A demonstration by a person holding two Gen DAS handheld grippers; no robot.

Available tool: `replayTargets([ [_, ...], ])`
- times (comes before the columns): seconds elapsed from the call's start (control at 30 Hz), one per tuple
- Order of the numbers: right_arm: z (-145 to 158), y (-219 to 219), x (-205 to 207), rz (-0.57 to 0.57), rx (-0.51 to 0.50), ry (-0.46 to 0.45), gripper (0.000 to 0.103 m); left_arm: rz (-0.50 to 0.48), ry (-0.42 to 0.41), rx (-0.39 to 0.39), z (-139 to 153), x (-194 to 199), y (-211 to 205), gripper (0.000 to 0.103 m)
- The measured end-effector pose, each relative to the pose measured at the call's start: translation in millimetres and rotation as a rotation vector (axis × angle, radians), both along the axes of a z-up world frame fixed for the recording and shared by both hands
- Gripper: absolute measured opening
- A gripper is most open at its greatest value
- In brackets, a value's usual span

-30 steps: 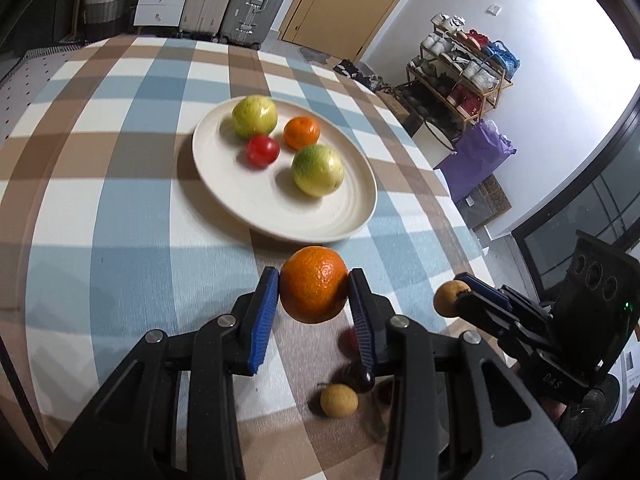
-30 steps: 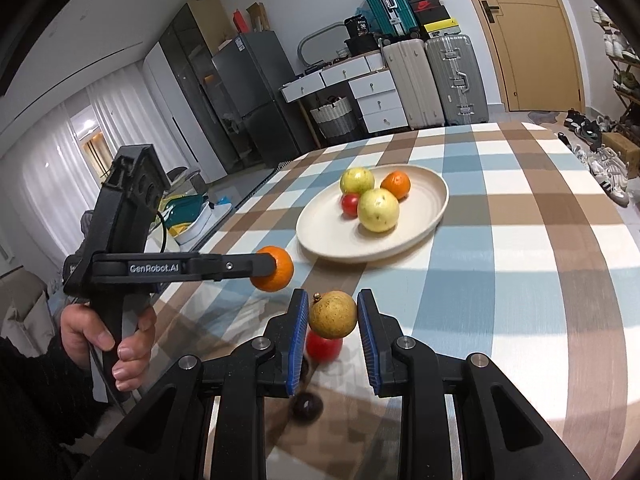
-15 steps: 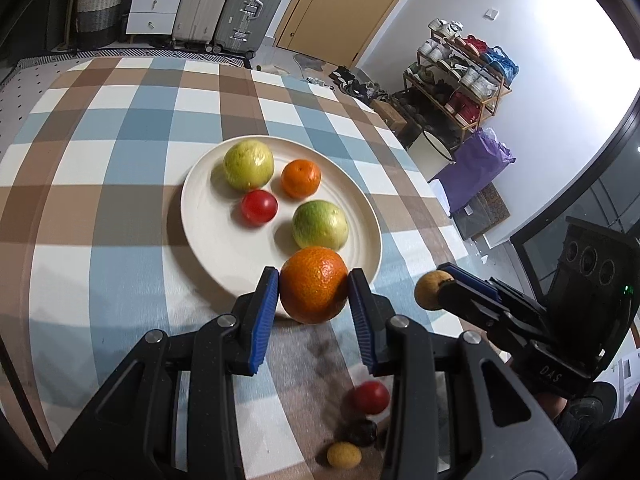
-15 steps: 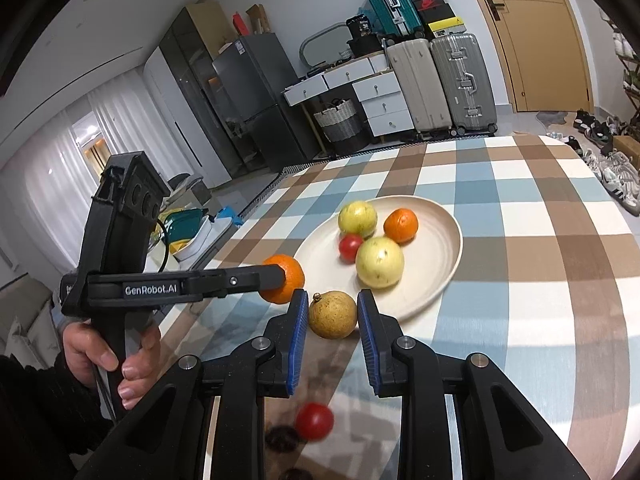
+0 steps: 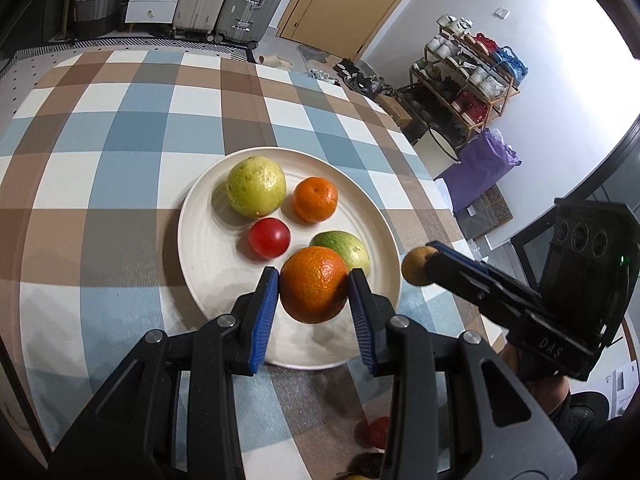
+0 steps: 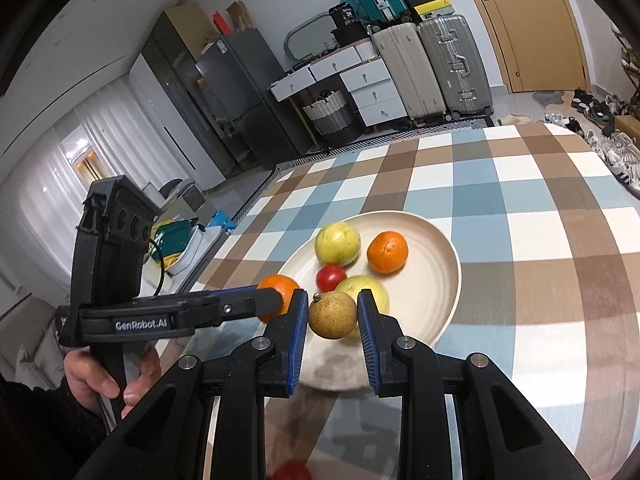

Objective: Organize fruits
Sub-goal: 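Carry both fruits over the plate while the left tool releases the orange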

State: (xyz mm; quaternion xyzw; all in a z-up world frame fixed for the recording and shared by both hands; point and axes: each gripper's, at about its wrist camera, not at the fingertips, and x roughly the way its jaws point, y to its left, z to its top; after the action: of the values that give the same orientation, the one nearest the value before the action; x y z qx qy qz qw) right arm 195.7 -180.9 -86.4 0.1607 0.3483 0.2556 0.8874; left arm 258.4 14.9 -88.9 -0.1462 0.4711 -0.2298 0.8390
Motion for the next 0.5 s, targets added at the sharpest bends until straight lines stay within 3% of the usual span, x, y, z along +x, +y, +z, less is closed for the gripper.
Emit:
replayTargets([
  [0.5, -19, -6, 47, -0.029, 0.006, 0.056, 0.025, -0.019, 0.027, 0.021, -16, 20, -10, 0.033],
])
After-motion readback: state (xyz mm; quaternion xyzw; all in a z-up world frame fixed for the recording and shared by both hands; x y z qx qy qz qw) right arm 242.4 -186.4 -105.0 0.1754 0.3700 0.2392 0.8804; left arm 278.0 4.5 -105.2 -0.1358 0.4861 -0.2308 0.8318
